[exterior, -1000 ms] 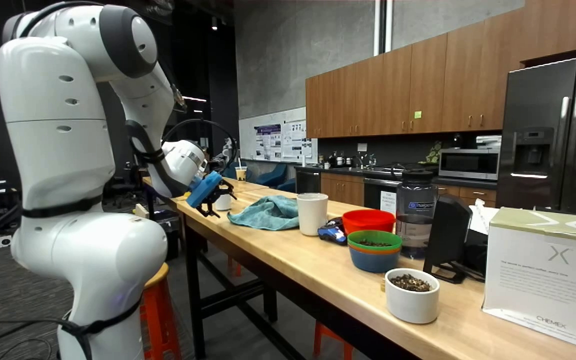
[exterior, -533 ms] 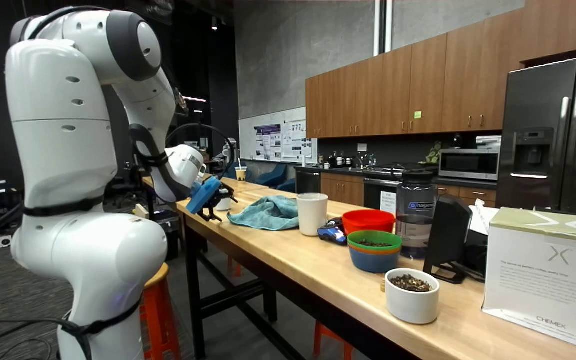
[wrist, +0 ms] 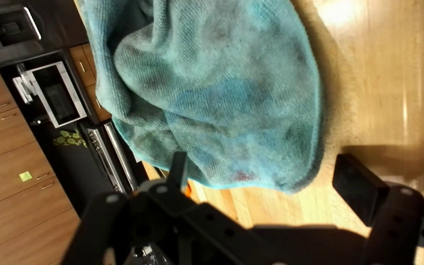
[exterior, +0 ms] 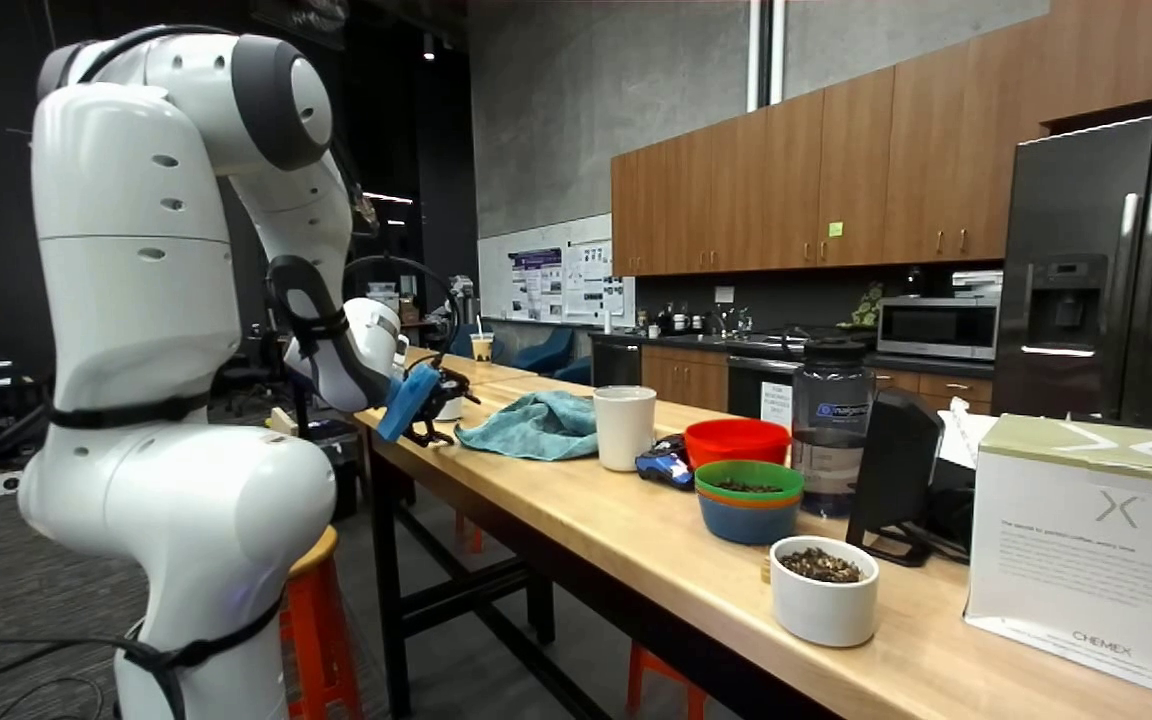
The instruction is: Move the blue towel to the left
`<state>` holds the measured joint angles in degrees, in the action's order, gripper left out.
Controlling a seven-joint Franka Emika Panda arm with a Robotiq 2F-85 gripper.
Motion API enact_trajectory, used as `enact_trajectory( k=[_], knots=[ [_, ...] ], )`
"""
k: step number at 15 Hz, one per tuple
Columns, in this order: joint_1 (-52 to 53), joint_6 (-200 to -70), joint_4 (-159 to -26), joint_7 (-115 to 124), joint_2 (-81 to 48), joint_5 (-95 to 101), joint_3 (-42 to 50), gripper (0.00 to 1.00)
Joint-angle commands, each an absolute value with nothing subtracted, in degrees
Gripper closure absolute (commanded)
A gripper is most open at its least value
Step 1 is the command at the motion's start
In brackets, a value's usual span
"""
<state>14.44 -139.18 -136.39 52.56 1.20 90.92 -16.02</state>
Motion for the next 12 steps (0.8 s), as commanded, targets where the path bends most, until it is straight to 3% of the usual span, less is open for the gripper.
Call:
enact_trajectory(
  k=[1,3,5,6,9,12],
  knots=[
    [14.91,-140.67,-136.3,51.6,-1.11,90.05,-15.81,0.1],
    [14.98,-141.03,-136.41,51.0,-1.22,89.66,-15.87,0.26],
    [15.2,-140.67,-136.5,51.06,-1.89,89.83,-16.02,0.31],
    [15.34,-140.42,-136.59,51.36,-2.27,89.86,-16.08,0.55],
    [15.55,-140.56,-136.85,51.09,-2.46,89.62,-16.17,0.62],
    [15.78,-140.72,-136.94,50.71,-2.75,89.46,-16.24,0.88]
  ],
)
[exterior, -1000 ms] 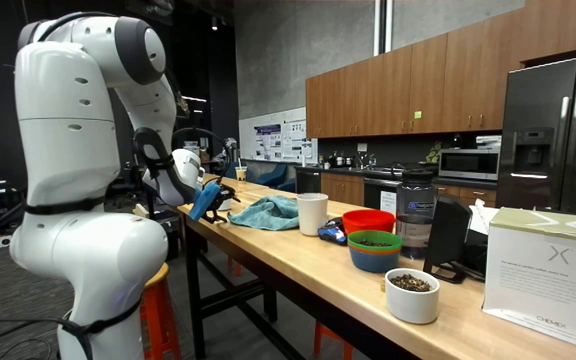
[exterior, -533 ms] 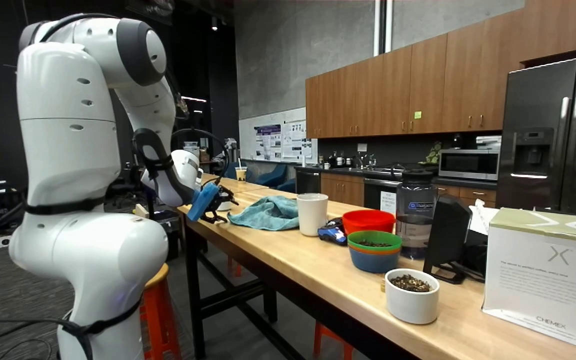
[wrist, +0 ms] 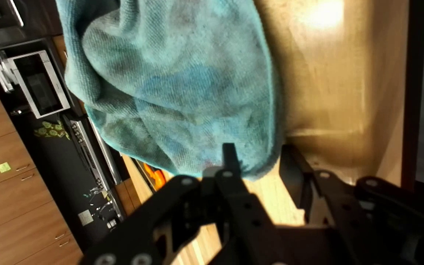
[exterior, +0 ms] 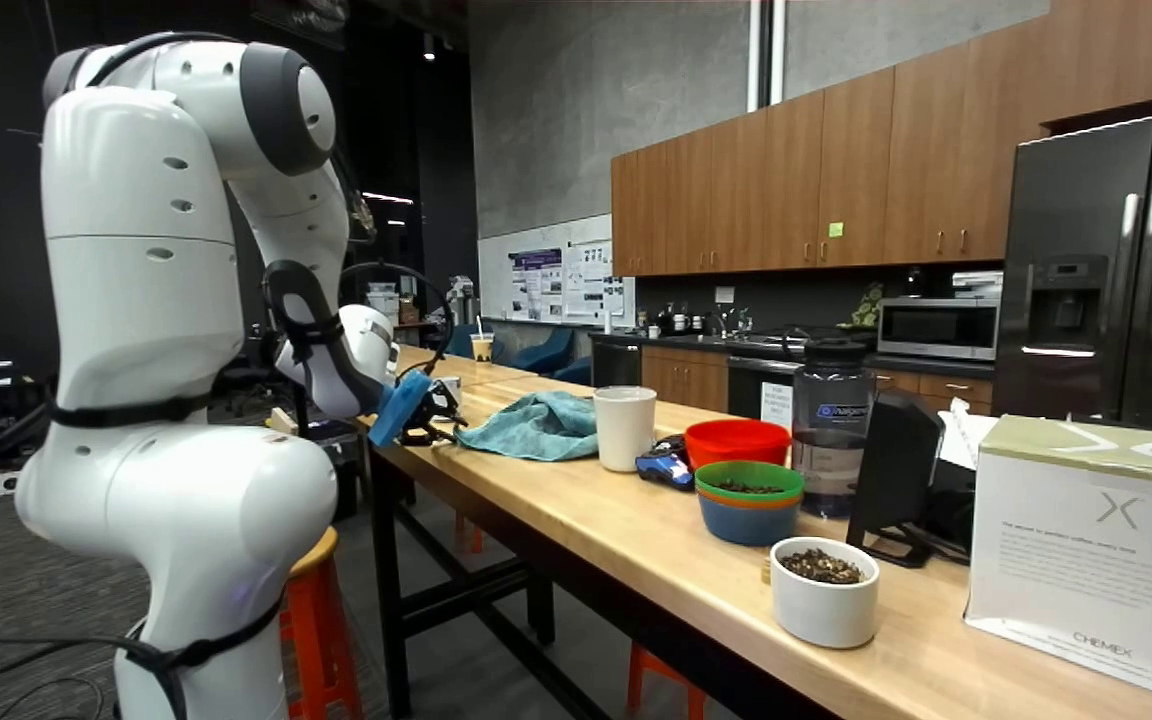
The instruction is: Move the blue towel to the left
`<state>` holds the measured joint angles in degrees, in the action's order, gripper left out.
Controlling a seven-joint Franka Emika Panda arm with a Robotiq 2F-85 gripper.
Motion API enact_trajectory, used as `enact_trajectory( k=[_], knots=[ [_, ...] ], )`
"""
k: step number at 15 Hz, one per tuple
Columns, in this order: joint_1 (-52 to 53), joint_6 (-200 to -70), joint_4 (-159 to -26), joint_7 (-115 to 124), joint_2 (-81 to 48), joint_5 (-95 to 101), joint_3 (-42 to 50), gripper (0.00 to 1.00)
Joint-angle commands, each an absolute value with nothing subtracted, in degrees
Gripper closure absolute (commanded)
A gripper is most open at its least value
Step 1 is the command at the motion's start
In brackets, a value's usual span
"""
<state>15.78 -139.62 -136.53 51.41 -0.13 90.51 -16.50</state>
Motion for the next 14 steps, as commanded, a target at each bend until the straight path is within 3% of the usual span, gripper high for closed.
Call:
enact_trajectory(
  k=[1,3,14],
  knots=[
    [15.79,-140.81,-136.89,50.38,-2.85,89.34,-16.21,0.95],
    [15.65,-141.08,-136.9,50.12,-3.0,89.52,-16.16,1.0],
    [13.5,-142.24,-131.78,48.63,-1.54,98.2,-13.8,0.99]
  ],
)
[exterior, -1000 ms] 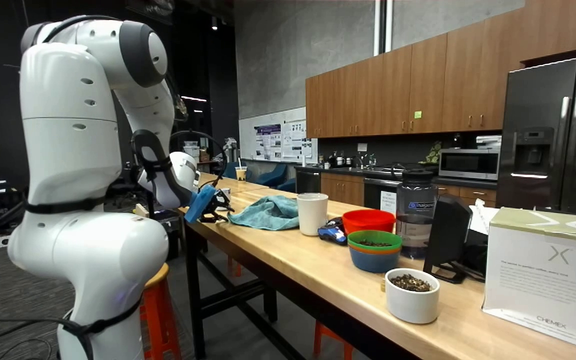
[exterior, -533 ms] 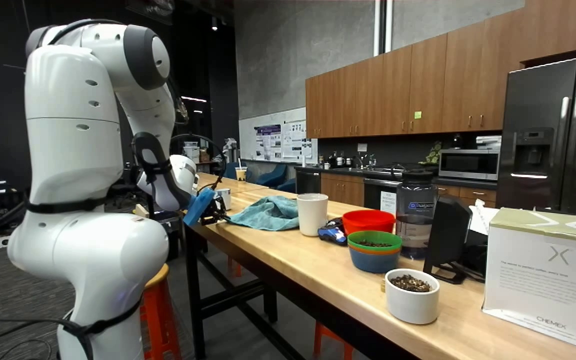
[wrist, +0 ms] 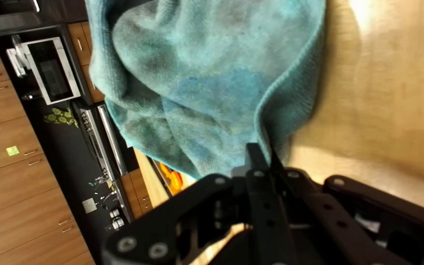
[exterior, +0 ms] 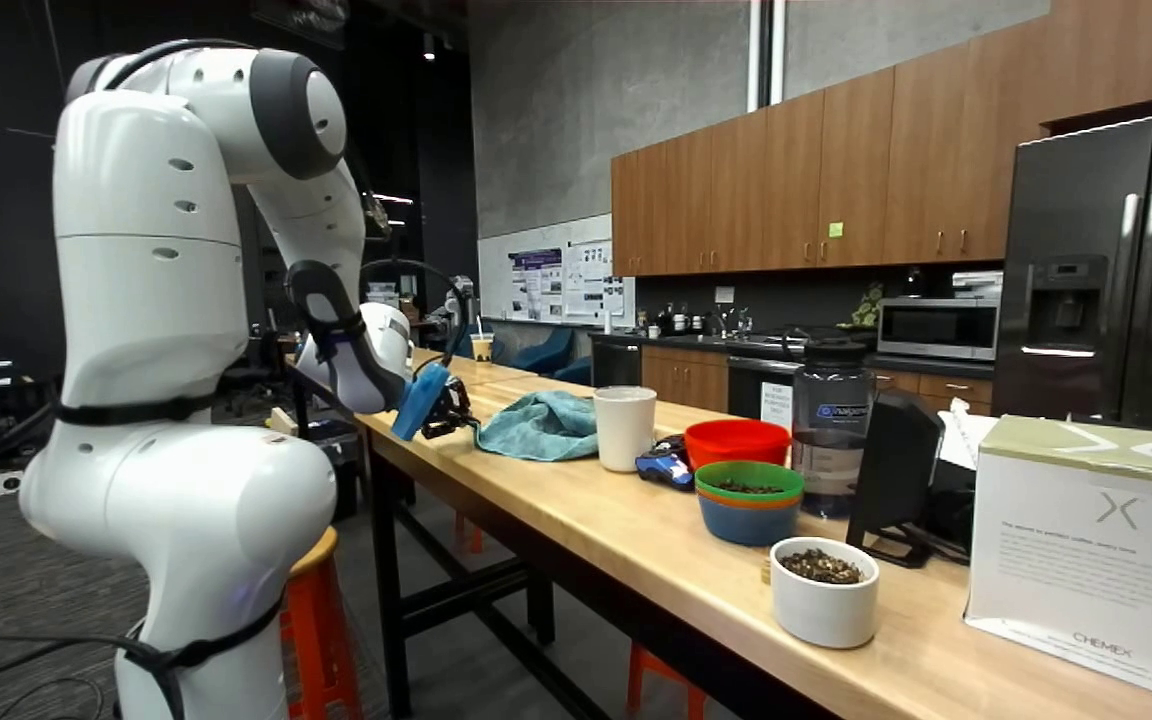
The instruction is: Move the blue towel to the left
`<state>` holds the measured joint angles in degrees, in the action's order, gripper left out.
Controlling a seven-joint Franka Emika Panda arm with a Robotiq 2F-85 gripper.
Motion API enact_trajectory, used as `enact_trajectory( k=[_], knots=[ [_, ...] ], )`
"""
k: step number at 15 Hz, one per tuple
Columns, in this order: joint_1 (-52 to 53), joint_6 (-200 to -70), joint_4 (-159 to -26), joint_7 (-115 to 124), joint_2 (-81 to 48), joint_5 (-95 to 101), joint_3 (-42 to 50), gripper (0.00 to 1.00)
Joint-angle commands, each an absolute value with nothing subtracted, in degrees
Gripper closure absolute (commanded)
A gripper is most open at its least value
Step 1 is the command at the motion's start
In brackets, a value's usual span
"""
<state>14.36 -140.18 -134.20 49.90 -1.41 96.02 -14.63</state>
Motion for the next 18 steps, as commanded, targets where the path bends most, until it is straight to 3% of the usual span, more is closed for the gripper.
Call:
enact_trajectory(
  k=[1,18],
  knots=[
    [13.37,-143.14,-130.94,48.52,-1.51,98.22,-13.71,0.99],
    [16.69,-155.93,-118.24,46.52,-10.77,96.62,-18.1,0.99]
  ],
)
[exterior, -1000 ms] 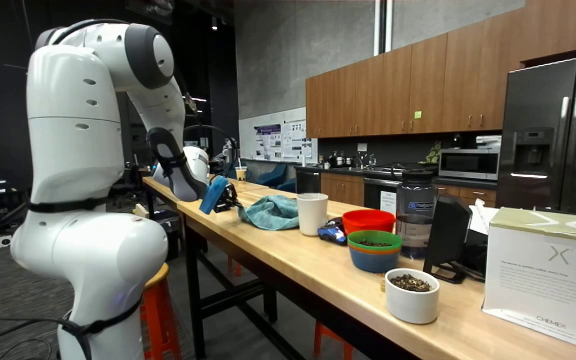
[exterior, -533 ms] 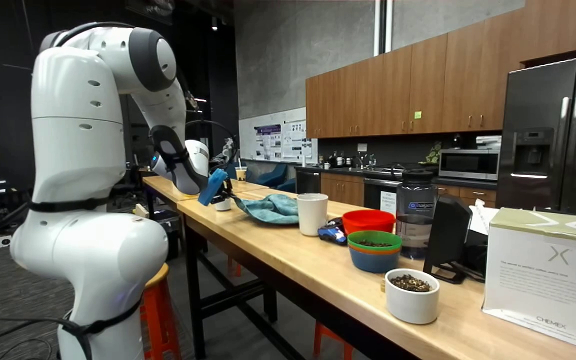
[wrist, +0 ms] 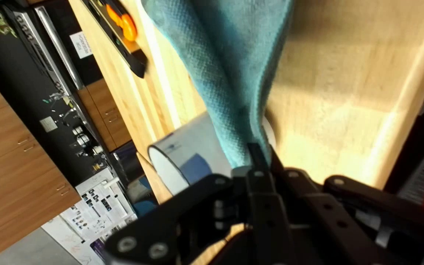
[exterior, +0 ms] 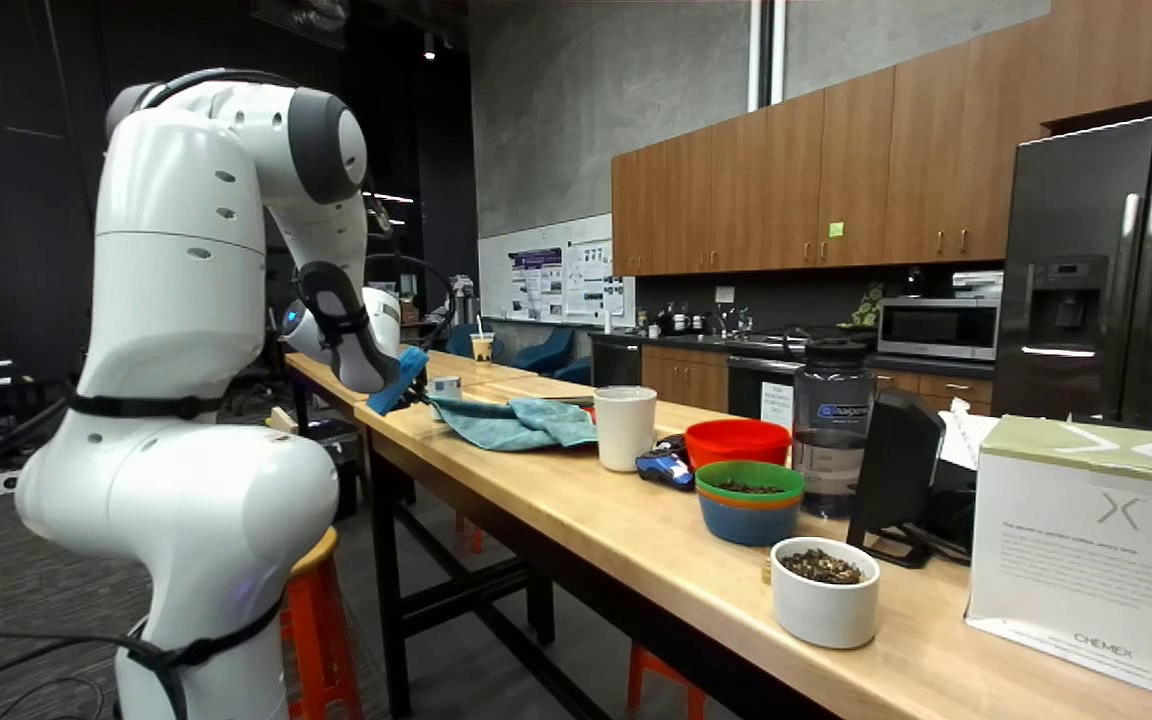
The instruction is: Move the blue towel to the left
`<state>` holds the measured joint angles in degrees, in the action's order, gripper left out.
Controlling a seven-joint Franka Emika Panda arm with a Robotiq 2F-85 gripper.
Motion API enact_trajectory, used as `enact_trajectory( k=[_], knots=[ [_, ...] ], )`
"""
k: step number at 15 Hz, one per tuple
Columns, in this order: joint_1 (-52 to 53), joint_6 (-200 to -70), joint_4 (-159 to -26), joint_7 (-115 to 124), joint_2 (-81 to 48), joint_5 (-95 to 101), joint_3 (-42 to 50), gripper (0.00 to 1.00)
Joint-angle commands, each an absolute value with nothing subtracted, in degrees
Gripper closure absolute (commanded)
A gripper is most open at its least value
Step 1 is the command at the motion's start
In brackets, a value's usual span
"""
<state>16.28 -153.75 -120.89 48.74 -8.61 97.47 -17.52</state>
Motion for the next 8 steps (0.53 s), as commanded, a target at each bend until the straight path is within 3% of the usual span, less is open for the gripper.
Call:
enact_trajectory(
  k=[1,8],
  knots=[
    [16.88,-156.2,-117.64,46.36,-11.36,96.55,-18.43,0.99],
    [17.12,-157.52,-114.97,44.27,-14.24,95.51,-19.53,0.99]
  ],
)
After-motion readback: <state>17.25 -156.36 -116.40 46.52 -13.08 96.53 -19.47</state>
